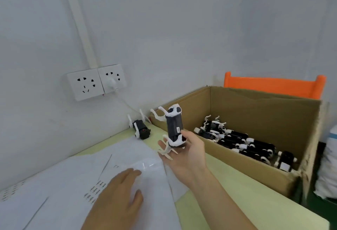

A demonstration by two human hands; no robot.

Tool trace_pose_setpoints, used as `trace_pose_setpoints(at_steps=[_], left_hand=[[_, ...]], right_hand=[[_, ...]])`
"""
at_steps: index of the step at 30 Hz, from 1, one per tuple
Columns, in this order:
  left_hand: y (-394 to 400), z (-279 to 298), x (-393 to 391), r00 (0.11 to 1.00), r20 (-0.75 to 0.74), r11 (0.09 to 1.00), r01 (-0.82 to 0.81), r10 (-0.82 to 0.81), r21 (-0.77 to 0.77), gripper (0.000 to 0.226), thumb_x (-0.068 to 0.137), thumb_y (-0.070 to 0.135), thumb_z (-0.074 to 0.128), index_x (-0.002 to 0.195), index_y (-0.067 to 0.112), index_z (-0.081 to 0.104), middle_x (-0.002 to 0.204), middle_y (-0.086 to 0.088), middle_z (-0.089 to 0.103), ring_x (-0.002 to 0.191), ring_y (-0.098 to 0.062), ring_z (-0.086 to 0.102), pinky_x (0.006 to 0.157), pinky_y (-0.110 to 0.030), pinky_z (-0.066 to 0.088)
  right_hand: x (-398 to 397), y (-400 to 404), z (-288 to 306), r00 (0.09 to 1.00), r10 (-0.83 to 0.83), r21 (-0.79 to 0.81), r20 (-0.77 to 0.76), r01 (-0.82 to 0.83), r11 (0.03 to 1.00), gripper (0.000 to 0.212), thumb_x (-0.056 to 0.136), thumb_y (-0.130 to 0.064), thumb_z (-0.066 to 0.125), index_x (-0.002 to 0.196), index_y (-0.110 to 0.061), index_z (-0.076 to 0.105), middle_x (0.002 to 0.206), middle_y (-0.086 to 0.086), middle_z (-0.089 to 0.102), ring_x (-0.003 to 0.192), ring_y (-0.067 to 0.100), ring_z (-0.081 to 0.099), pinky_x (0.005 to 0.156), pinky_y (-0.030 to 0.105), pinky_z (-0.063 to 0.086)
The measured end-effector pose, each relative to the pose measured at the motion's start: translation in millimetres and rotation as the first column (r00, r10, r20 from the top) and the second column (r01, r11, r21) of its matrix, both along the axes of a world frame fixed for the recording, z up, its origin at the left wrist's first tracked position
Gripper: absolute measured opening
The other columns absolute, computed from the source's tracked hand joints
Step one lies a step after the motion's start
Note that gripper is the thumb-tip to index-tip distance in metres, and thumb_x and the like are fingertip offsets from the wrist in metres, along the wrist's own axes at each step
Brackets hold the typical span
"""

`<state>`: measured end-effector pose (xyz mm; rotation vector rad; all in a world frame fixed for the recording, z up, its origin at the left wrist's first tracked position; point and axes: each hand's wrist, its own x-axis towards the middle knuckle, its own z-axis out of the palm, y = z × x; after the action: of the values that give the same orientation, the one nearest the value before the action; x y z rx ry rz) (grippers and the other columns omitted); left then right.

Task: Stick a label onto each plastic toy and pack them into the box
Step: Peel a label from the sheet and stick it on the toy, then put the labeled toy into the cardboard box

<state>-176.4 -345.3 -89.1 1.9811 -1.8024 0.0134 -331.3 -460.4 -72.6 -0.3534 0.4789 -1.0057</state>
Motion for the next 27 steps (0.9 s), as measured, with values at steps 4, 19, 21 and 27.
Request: trace_pose_setpoints(at_steps=[4,19,21,27], left_hand=[[-47.6,-14.9,-45.6,0.995,0.018,0.995,-0.098,0.098,0.035,0.048,0.102,0.045,0.032,0.149,0.040,0.024,0.162,0.015,0.016,0.150,-0.008,0.012,0.115,-0.026,0.020],[-73.5,-30.6,-42.2,0.985,0.110,0.980,-0.145,0.131,0.134,0.053,0.100,0.053,0.028,0.149,0.046,0.011,0.165,0.017,-0.001,0.152,-0.004,0.002,0.119,-0.025,0.013],[-73.0,-29.2,-44.0,0.984,0.124,0.977,-0.145,0.126,0.155,0.055,0.099,0.053,0.027,0.150,0.045,0.011,0.165,0.015,-0.002,0.152,-0.005,0.001,0.119,-0.026,0.012],[-73.7,-26.0,-52.7,0.979,0.150,0.968,-0.163,0.136,0.189,0.073,0.077,0.052,0.014,0.149,0.043,0.024,0.164,0.011,0.014,0.151,-0.007,0.015,0.118,-0.030,0.022]], right_hand=[[-10.4,-13.5,-6.6,0.998,-0.060,-0.023,-0.006,0.060,0.998,0.020,0.087,-0.027,0.068,0.090,-0.008,0.061,0.098,0.013,0.063,0.100,0.033,0.069,0.090,0.045,0.051],[-59.5,-125.8,40.0,0.930,-0.179,-0.303,-0.322,0.078,0.950,0.021,0.095,-0.017,0.062,0.111,-0.002,0.061,0.109,0.015,0.065,0.099,0.029,0.068,0.087,0.036,0.058],[-76.9,-158.3,31.4,0.889,-0.166,-0.310,-0.427,0.029,0.950,0.022,0.094,-0.009,0.062,0.113,0.001,0.059,0.113,0.018,0.064,0.101,0.026,0.067,0.082,0.033,0.059],[-136.1,-238.6,-39.5,0.677,-0.194,-0.200,-0.710,0.071,0.977,0.027,0.092,-0.005,0.066,0.116,0.005,0.060,0.123,0.019,0.059,0.103,0.023,0.061,0.096,0.040,0.052]])
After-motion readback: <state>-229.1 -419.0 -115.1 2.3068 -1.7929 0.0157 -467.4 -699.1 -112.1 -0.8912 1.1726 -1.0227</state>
